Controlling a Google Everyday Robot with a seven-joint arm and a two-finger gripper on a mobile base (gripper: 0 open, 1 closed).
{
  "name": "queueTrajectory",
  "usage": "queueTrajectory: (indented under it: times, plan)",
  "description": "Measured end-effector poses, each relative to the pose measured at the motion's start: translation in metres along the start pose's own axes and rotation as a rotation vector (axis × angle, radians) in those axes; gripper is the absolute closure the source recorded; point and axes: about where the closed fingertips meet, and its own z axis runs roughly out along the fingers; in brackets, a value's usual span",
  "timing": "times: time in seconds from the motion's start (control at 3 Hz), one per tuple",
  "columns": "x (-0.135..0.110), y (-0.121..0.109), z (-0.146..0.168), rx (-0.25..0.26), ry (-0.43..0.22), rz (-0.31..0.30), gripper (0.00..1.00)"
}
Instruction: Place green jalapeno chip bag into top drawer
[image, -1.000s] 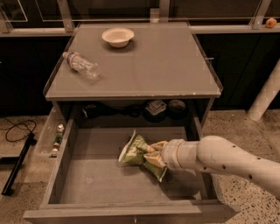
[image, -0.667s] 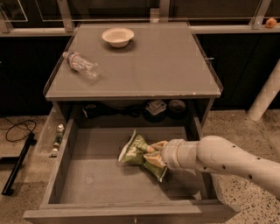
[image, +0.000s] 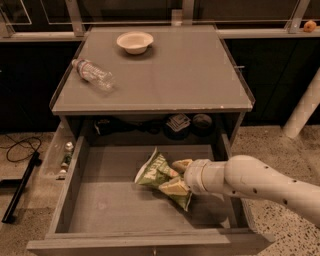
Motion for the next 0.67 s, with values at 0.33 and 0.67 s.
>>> queueTrajectory:
  times: [0.33,0.67]
  plan:
    - [0.0000,0.0000,0.0000,0.000,0.000,0.000,0.00]
    - [0.0000,0.0000,0.0000,0.000,0.000,0.000,0.00]
